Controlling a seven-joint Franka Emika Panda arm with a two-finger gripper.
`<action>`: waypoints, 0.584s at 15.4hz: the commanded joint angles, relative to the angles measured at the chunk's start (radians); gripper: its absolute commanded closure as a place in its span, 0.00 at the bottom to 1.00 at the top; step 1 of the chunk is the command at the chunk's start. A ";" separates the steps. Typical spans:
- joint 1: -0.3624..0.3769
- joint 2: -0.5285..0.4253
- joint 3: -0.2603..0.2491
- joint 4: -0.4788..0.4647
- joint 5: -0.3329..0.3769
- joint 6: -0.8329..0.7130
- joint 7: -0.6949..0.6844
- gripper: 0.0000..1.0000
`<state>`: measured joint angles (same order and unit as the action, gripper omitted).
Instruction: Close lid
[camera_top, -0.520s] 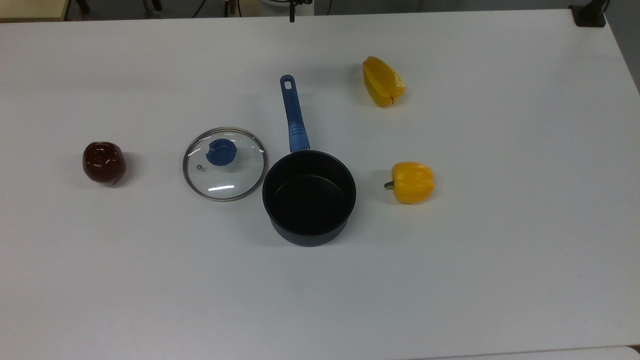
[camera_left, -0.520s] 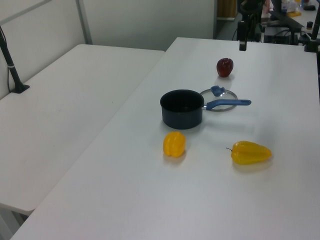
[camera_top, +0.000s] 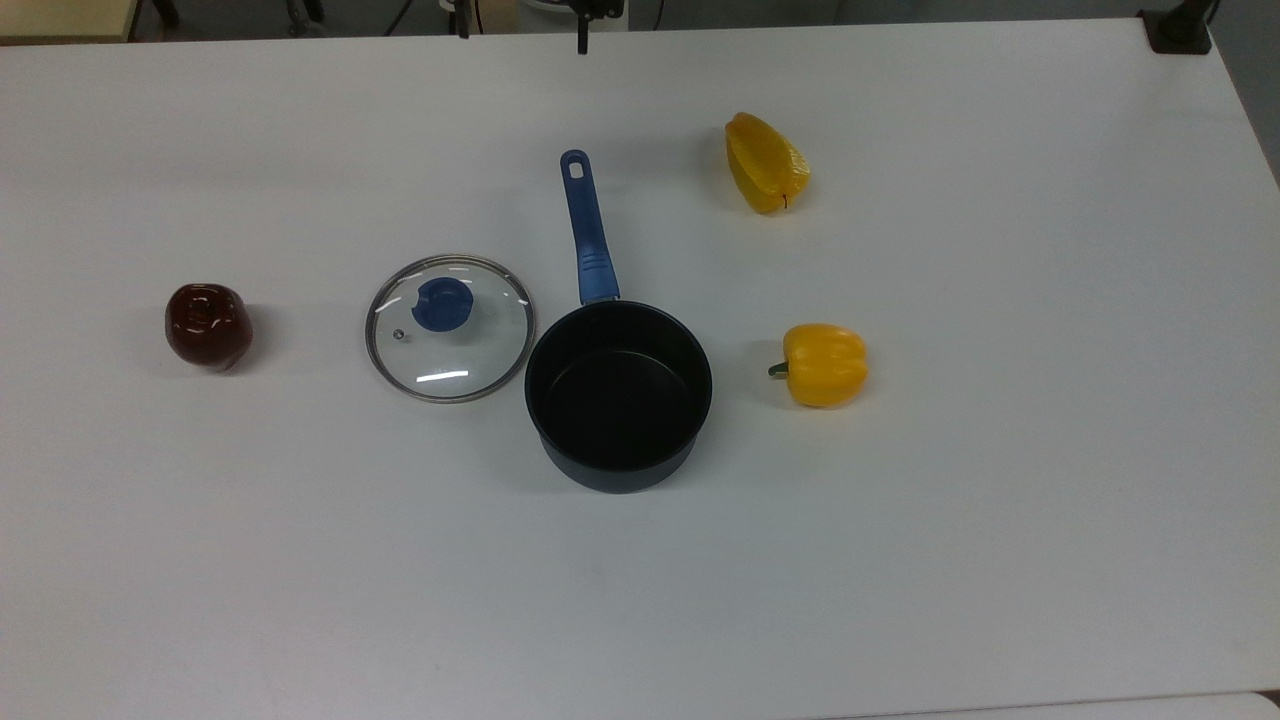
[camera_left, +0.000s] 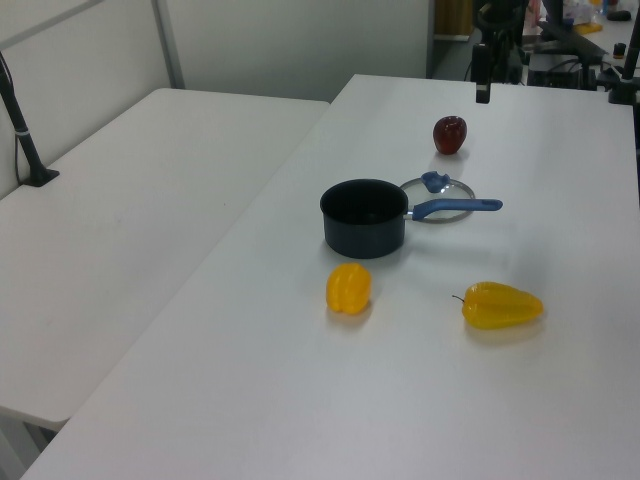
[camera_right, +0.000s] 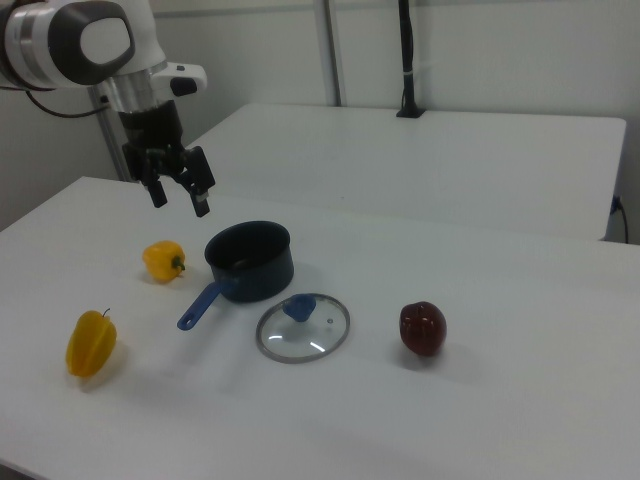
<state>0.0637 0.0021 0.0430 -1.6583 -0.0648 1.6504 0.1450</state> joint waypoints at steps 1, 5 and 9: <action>-0.062 0.012 -0.003 -0.015 0.013 0.092 -0.070 0.00; -0.096 0.088 -0.003 -0.032 0.006 0.167 -0.070 0.00; -0.133 0.182 -0.003 -0.046 0.000 0.265 -0.071 0.00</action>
<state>-0.0469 0.1257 0.0419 -1.6928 -0.0648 1.8583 0.0954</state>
